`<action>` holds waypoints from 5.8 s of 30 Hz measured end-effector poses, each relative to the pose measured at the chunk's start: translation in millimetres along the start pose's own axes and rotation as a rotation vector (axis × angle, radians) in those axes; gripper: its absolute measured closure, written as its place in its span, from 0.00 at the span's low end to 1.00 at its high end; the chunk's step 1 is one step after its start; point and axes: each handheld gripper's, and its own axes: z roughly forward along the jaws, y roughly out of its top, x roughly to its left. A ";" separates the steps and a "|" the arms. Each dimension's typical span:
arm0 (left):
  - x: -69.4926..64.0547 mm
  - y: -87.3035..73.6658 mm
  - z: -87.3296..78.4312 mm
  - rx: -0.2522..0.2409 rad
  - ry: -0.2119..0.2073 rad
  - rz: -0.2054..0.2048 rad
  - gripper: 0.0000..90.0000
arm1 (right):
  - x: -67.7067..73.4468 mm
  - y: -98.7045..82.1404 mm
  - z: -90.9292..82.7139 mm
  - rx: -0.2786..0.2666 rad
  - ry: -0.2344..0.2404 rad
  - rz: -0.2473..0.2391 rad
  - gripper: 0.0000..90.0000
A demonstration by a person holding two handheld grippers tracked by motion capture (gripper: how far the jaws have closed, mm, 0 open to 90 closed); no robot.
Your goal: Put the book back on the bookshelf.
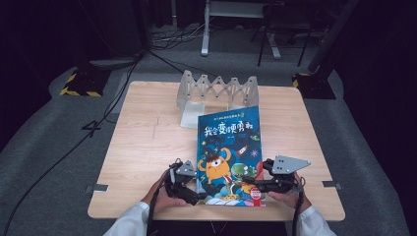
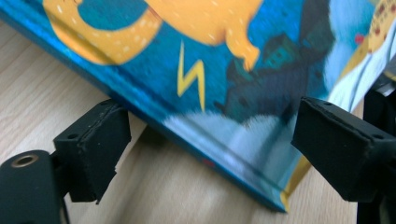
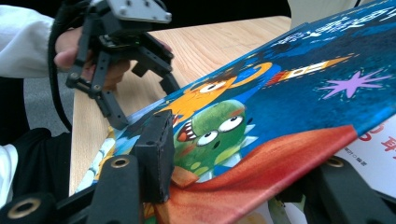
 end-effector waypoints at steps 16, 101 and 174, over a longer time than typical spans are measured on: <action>25.1 13.6 9.0 -0.111 -0.105 -0.083 0.05 | 3.5 -0.4 -1.7 -0.020 0.000 -0.043 0.54; -44.9 41.6 -21.1 -0.357 -0.013 0.295 0.78 | -10.0 -37.8 -41.5 0.009 -0.149 0.030 0.57; -33.0 64.2 -40.9 -0.505 0.103 0.265 0.92 | -40.5 -76.8 -46.7 0.150 -0.372 0.259 0.47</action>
